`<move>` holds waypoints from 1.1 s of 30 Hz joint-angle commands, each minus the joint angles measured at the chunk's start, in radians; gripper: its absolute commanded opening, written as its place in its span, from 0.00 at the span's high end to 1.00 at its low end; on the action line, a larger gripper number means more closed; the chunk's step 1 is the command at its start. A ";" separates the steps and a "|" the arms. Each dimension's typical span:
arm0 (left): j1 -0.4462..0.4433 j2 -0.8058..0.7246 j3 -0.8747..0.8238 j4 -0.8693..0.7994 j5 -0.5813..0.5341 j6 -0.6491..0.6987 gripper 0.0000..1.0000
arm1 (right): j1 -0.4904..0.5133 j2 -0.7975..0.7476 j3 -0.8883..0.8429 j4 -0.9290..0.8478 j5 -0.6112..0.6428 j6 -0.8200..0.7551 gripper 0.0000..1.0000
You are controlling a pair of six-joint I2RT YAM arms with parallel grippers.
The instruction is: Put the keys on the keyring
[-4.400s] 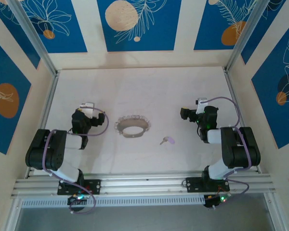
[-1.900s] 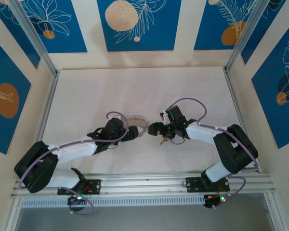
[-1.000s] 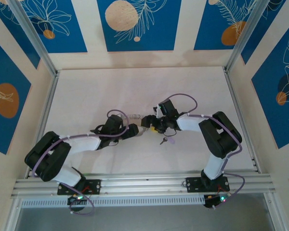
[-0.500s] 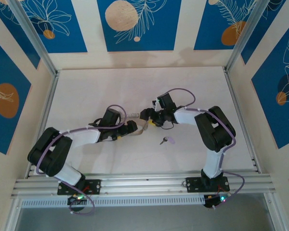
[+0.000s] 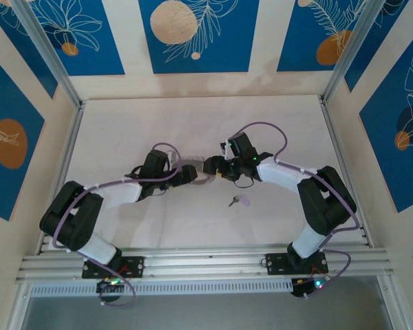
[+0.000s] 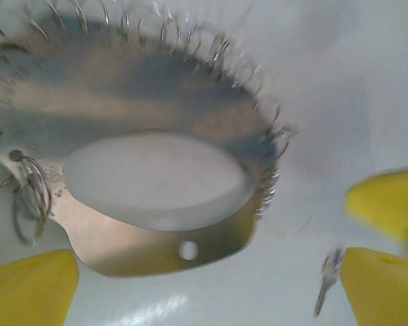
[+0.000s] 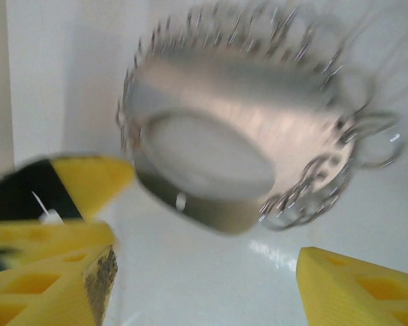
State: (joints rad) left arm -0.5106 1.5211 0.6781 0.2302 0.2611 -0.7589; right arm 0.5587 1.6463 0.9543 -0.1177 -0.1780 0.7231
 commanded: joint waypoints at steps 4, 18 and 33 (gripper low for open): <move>0.014 -0.130 -0.027 0.094 -0.066 0.041 0.01 | 0.059 -0.007 -0.029 -0.046 0.009 -0.023 0.30; 0.014 -0.187 -0.059 0.067 -0.140 0.038 0.01 | 0.006 0.084 0.012 -0.050 0.034 -0.062 0.35; 0.014 -0.091 -0.048 0.166 -0.089 0.008 0.01 | -0.036 0.176 0.083 -0.042 -0.028 -0.084 0.56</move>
State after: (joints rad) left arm -0.5049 1.4246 0.6201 0.3542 0.1535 -0.7452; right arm 0.5232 1.7981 1.0016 -0.1505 -0.1757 0.6529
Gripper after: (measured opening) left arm 0.993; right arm 0.444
